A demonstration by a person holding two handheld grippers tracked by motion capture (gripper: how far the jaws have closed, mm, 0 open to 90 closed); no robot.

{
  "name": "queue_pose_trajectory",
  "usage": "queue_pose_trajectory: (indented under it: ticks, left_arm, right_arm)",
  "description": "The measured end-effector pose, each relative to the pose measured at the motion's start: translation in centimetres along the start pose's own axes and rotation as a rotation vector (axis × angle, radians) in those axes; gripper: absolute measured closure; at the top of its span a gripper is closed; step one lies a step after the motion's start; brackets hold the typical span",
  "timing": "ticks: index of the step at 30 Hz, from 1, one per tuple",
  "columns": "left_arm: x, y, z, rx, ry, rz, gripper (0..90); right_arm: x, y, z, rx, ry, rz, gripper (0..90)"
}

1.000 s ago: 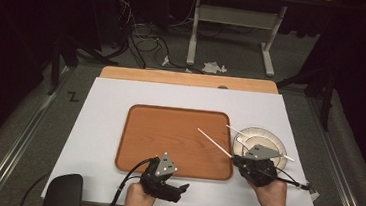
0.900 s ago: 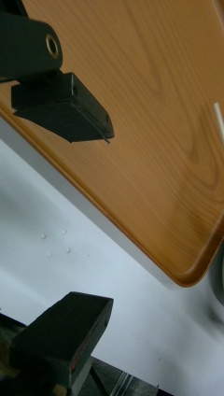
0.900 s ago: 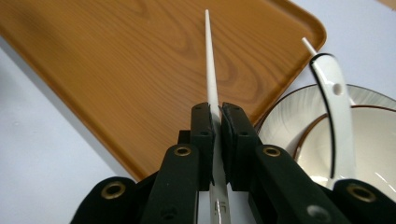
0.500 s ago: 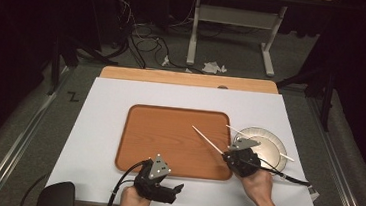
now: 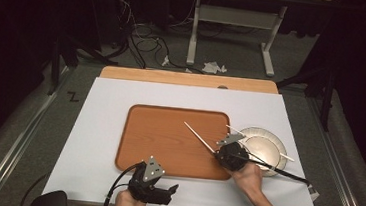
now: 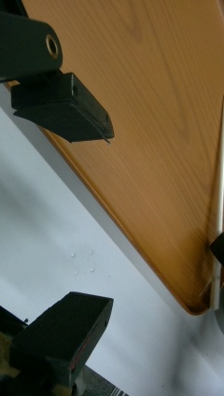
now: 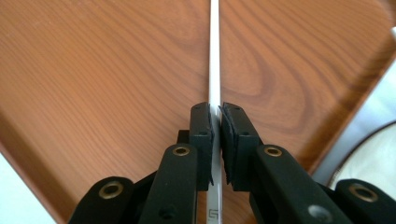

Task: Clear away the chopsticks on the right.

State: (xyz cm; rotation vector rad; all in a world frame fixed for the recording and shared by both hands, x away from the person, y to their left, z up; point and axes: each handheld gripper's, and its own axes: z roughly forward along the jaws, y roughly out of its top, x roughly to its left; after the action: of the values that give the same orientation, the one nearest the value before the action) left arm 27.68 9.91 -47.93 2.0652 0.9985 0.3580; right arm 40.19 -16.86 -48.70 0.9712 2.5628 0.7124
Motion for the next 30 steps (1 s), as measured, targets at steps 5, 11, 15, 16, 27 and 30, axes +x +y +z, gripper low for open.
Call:
queue_pose_trajectory:
  ticks: [5, 11, 15, 16, 27, 30]
  left_arm:
    - [0.0, -0.1, -0.1, 0.000, 0.005, -0.008, 16.4]
    - [0.0, -0.1, -0.1, 0.000, 0.004, -0.008, 16.4]
    - [0.0, -0.1, -0.1, 0.003, 0.002, -0.004, 16.4]
    - [0.0, -0.1, -0.1, 0.002, 0.003, -0.004, 16.3]
    - [0.0, -0.1, 0.0, 0.008, -0.001, 0.002, 16.4]
    - [-0.1, -0.1, 0.1, 0.014, -0.005, 0.006, 16.4]
  right_arm:
    - [-0.1, 0.1, 0.4, 0.010, 0.003, 0.005, 83.5]
    - [-0.1, 0.1, 0.7, 0.019, -0.022, -0.001, 82.1]
    - [-0.2, 0.1, 0.7, 0.028, -0.072, 0.014, 82.0]
    - [-0.2, 0.0, 0.7, 0.026, -0.083, 0.017, 81.9]
    - [-0.3, 0.1, 0.1, -0.006, -0.086, 0.033, 73.6]
    - [-0.4, 0.1, -0.7, -0.047, -0.068, 0.040, 70.8]
